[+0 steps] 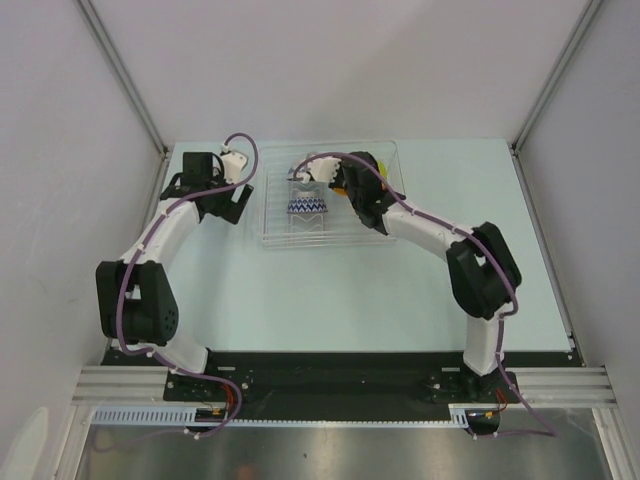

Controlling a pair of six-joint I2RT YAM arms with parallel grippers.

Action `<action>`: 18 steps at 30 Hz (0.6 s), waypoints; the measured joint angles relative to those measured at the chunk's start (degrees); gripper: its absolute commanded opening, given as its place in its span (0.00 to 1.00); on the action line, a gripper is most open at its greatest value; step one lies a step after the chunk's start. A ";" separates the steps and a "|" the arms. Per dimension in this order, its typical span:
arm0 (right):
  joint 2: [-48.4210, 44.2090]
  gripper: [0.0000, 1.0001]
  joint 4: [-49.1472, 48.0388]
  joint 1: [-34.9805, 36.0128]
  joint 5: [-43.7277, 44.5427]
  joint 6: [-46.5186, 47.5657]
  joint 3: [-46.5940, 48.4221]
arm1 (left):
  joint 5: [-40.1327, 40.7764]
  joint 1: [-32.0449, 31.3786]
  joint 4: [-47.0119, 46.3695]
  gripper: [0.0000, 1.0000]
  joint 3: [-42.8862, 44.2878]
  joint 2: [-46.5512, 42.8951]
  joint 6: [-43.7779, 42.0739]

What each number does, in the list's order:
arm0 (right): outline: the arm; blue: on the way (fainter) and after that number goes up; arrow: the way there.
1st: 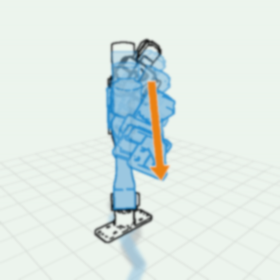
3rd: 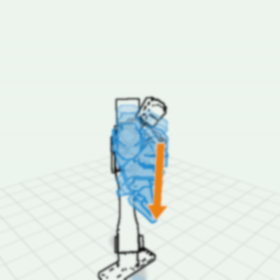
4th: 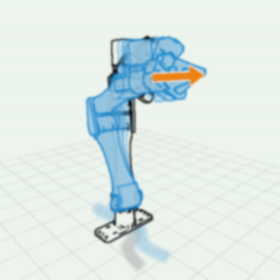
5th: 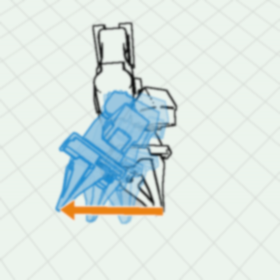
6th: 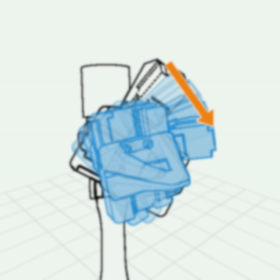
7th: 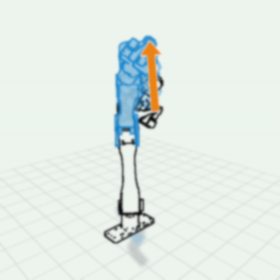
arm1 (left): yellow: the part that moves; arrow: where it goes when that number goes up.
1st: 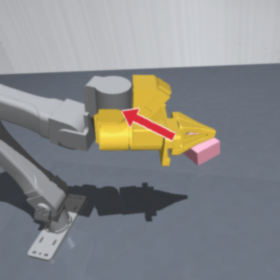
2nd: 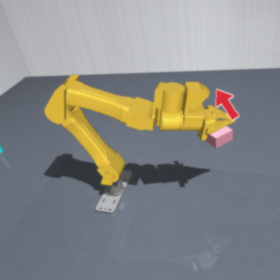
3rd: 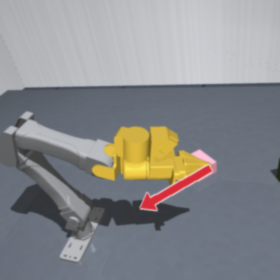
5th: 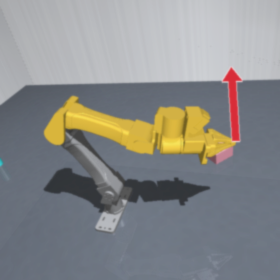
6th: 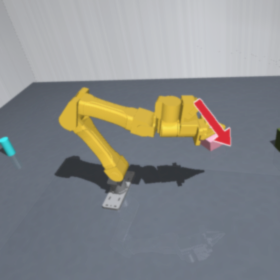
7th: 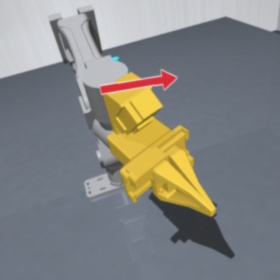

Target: Load the bowls into the dish rack

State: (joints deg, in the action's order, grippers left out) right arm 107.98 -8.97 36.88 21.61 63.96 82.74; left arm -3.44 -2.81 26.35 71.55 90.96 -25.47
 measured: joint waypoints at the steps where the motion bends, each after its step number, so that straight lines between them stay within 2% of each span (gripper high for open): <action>1: 2.03 0.00 -1.68 -0.17 0.15 0.72 1.14 | -0.02 0.00 0.00 1.00 0.00 0.00 0.00; 9: 13.51 0.00 -7.65 -2.82 0.35 4.07 9.07 | -0.02 0.00 0.11 1.00 -0.61 -0.02 -0.04; 18: 19.41 0.00 -10.60 -4.09 -0.11 6.80 12.24 | -0.04 0.00 0.63 1.00 -0.63 -0.02 -0.04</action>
State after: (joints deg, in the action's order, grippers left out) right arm 127.39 -19.57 32.80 21.50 70.76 94.98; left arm -3.49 -2.81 26.98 70.91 90.94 -25.52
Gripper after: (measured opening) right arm 0.044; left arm 0.996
